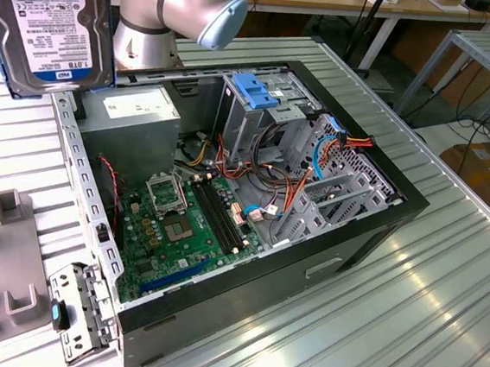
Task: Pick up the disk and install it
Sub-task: 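Pick up the disk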
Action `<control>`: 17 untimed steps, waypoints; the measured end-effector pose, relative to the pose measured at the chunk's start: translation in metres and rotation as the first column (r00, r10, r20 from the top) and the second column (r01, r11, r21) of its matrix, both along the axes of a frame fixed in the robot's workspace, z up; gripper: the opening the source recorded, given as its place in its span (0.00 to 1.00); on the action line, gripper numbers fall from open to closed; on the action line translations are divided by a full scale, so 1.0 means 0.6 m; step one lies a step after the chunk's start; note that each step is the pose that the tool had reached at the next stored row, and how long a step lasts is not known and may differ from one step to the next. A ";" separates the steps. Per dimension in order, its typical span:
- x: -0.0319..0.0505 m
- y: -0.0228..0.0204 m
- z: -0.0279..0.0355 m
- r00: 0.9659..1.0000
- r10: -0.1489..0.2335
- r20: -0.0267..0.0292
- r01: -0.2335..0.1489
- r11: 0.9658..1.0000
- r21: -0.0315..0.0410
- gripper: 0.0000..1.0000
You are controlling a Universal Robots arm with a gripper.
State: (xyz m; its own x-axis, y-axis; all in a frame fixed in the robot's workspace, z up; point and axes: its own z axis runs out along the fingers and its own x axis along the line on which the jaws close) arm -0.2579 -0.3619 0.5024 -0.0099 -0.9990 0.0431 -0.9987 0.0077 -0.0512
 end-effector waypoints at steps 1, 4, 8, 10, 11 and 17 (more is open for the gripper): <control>0.004 0.0000 0.000 1.000 0.000 0.000 0.000 1.000 0.000 0.37; 0.022 -0.0001 0.000 1.000 0.000 0.000 0.000 1.000 0.000 0.37; 0.033 -0.0003 0.000 1.000 0.000 0.000 0.000 1.000 0.000 0.37; 0.038 -0.0003 0.000 1.000 0.000 0.000 0.000 1.000 0.000 0.37; 0.041 -0.0004 0.000 1.000 0.000 0.000 0.000 1.000 0.000 0.37; 0.083 -0.0004 -0.001 1.000 0.000 0.000 0.000 1.000 0.000 0.37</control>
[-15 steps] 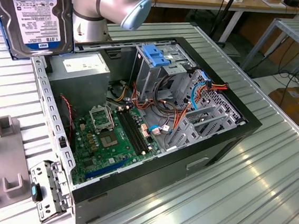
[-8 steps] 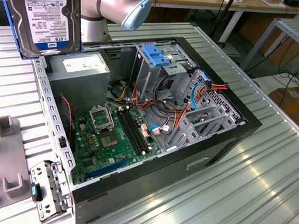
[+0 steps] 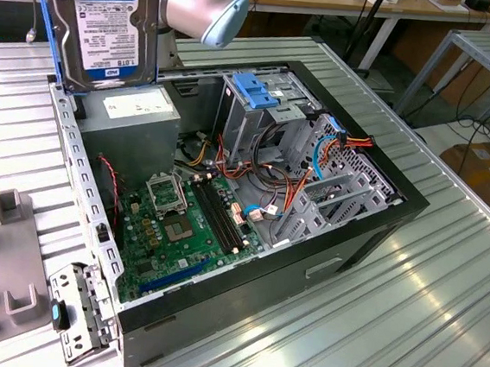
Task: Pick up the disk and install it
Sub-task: 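Pick up the disk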
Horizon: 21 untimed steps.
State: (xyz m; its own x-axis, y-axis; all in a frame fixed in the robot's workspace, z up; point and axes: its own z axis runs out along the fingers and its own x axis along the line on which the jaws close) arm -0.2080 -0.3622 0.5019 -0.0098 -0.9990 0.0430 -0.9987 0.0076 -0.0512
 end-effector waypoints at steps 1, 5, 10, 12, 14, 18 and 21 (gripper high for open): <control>0.006 0.0000 0.000 1.000 0.000 0.000 0.000 1.000 0.000 0.37; 0.039 0.0000 0.000 1.000 0.000 0.000 0.000 1.000 0.000 0.37; 0.076 -0.0001 -0.001 1.000 0.000 0.000 0.000 1.000 0.000 0.37; 0.086 -0.0016 -0.002 1.000 0.000 0.000 0.000 1.000 0.000 0.37; 0.089 -0.0065 -0.002 1.000 0.000 0.000 0.000 1.000 0.000 0.37; 0.090 -0.0223 -0.003 1.000 -0.002 0.000 0.002 1.000 0.000 0.37; 0.090 -0.0347 -0.005 1.000 -0.003 0.000 0.003 1.000 0.000 0.37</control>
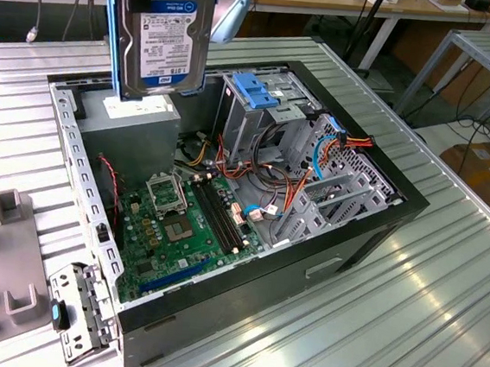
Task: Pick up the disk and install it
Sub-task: 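Pick up the disk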
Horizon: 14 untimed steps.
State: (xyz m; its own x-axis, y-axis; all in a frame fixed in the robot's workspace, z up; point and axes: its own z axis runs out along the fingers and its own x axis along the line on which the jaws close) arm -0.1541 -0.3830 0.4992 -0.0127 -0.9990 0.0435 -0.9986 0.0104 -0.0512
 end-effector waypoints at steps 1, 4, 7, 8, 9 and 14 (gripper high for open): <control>0.000 -0.0038 0.000 1.000 0.000 0.000 0.000 1.000 0.000 0.37; 0.000 -0.0259 -0.001 1.000 -0.002 -0.003 0.002 1.000 -0.001 0.37; 0.002 -0.0327 -0.002 1.000 -0.003 -0.023 0.003 1.000 -0.001 0.37; 0.003 -0.0332 -0.002 0.999 -0.003 -0.035 0.003 1.000 -0.001 0.37; 0.005 -0.0336 -0.003 0.998 -0.003 -0.055 0.003 1.000 -0.001 0.37; 0.007 -0.0391 -0.003 0.998 -0.004 -0.067 0.004 1.000 -0.001 0.37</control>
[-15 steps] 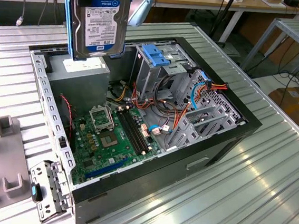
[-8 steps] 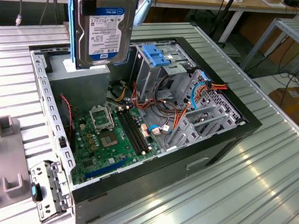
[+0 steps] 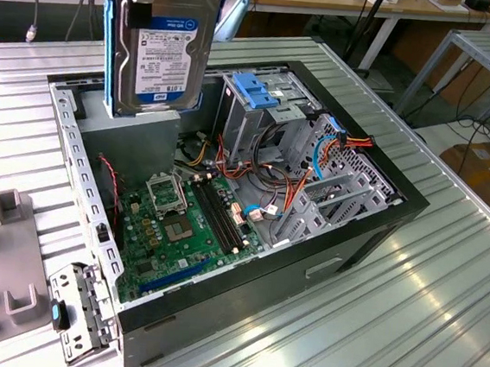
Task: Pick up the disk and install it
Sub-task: 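Pick up the disk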
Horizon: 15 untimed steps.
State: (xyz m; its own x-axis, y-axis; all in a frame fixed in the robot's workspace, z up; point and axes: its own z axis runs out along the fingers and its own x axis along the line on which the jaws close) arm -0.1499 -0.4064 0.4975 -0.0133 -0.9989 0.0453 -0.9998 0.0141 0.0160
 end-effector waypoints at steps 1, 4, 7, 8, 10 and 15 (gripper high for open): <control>0.000 -0.0074 0.000 1.000 0.000 0.000 0.000 1.000 0.000 0.37; 0.000 -0.0310 -0.001 1.000 0.000 0.000 0.000 1.000 0.000 0.37; 0.000 -0.0497 -0.001 1.000 0.000 0.000 0.000 1.000 0.000 0.37; 0.004 -0.0580 -0.002 1.000 0.000 0.000 0.000 1.000 0.000 0.37; 0.029 -0.0605 -0.004 1.000 0.000 0.000 0.000 1.000 0.000 0.37; 0.090 -0.0608 -0.007 1.000 0.000 0.000 0.000 1.000 0.000 0.37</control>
